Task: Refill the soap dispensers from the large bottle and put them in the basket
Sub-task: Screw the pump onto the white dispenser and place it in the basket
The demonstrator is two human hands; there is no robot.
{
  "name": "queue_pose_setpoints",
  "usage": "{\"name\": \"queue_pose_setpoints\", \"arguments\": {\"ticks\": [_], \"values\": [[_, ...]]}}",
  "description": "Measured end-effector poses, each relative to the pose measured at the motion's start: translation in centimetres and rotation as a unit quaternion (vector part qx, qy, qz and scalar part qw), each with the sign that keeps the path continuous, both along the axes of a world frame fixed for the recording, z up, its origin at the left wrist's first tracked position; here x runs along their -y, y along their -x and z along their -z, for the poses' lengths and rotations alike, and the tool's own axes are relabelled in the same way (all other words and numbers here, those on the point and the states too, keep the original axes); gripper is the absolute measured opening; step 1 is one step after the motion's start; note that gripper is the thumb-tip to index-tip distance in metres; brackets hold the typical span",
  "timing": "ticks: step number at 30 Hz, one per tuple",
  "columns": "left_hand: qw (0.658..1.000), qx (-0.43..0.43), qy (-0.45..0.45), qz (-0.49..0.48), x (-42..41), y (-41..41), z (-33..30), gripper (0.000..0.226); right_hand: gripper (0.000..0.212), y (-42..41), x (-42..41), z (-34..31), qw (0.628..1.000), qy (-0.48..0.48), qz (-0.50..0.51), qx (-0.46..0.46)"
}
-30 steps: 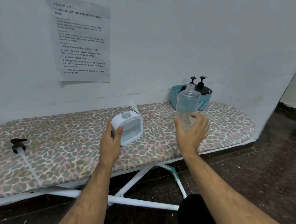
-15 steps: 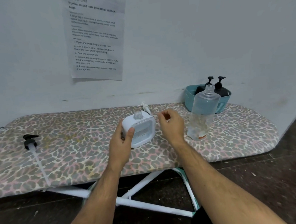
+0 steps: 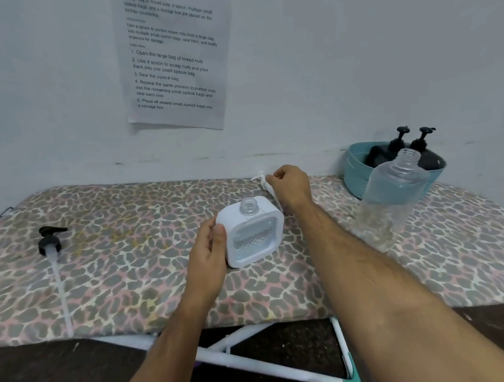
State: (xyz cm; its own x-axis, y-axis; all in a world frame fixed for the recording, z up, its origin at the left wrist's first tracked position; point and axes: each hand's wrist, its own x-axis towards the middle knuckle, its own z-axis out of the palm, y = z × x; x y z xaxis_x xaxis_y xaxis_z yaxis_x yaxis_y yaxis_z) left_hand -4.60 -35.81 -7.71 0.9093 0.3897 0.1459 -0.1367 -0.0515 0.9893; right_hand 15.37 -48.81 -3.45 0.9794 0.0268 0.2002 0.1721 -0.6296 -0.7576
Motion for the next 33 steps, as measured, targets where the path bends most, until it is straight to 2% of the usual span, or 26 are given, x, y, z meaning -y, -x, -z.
{"name": "queue_pose_setpoints", "arguments": {"ticks": [2, 4, 5, 8, 11, 16, 18, 24, 27, 29, 31, 33], "values": [[1.0, -0.001, 0.001, -0.002, 0.1, 0.0, 0.0, 0.051, 0.045, -1.3, -0.5, 0.5, 0.999, 0.022, -0.011, -0.032], [1.0, 0.002, 0.001, -0.003, 0.2, 0.0, 0.0, 0.051, 0.065, -2.6, -1.0, 1.1, 0.996, 0.046, -0.03, -0.077], [1.0, 0.0, 0.0, -0.004, 0.2, -0.1, 0.0, 0.052, 0.067, -3.1, -1.2, 1.3, 0.993, 0.061, -0.035, -0.091], [1.0, -0.002, -0.011, -0.01, 0.3, 0.0, 0.0, 0.048, 0.053, -4.2, -1.8, 1.8, 0.989, 0.099, -0.037, -0.099], [1.0, 0.001, -0.015, -0.015, 0.2, 0.0, 0.0, 0.051, 0.033, -4.4, -1.8, 1.8, 0.99, 0.081, -0.038, -0.113], [1.0, -0.004, -0.025, -0.009, 0.2, 0.1, -0.4, 0.044, 0.026, -3.5, -0.9, 0.9, 0.987, -0.073, -0.047, -0.134], [0.999, -0.005, -0.038, -0.015, 0.1, 0.0, -0.3, 0.048, 0.023, -2.5, -0.4, -0.3, 0.984, -0.122, -0.056, -0.121], [0.999, 0.006, -0.035, -0.01, 0.0, 0.1, -0.3, 0.041, 0.018, 2.9, 0.8, -6.6, 0.962, -0.25, -0.108, -0.013], [1.0, 0.011, -0.02, -0.004, -0.1, 0.1, -0.4, 0.057, 0.005, 6.3, 1.1, -9.9, 0.94, -0.303, -0.155, 0.029], [1.0, 0.011, -0.008, 0.0, -0.1, 0.1, -0.4, 0.06, 0.015, 8.3, 1.1, -11.3, 0.924, -0.334, -0.178, 0.048], [1.0, 0.009, 0.001, 0.002, -0.1, 0.2, -0.4, 0.048, 0.023, 9.9, 1.1, -12.0, 0.915, -0.353, -0.184, 0.068], [1.0, 0.008, 0.003, 0.005, -0.1, 0.2, -0.5, 0.043, 0.019, 10.9, 1.0, -12.1, 0.911, -0.359, -0.187, 0.085]]}}
